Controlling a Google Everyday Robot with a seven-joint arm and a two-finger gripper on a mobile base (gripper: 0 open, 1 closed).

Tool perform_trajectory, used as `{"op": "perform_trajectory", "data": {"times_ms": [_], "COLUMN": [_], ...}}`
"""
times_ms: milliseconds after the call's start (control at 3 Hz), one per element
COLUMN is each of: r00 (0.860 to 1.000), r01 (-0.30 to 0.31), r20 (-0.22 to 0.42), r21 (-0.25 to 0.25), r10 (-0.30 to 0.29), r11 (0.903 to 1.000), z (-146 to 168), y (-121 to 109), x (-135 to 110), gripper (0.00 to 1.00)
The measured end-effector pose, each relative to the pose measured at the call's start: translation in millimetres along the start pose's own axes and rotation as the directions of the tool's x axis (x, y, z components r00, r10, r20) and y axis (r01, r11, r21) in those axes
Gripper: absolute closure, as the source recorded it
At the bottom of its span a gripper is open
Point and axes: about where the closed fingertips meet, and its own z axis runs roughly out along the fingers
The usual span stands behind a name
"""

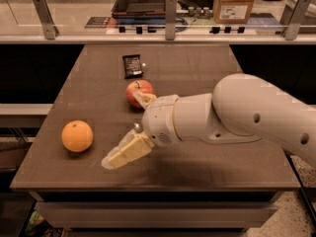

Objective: Pick orange

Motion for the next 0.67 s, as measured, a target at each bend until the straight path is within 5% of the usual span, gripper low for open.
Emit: {"op": "perform_trajectory", "data": {"times_ms": [667], "r00": [0.995], "r01": [0.02], "r20": [0.099], "r21": [-0.053], "r10": [-0.015], "r11": [0.9984], "z": [50.1], "y": [17.8], "x": [-11.3], "gripper": [0.0]}}
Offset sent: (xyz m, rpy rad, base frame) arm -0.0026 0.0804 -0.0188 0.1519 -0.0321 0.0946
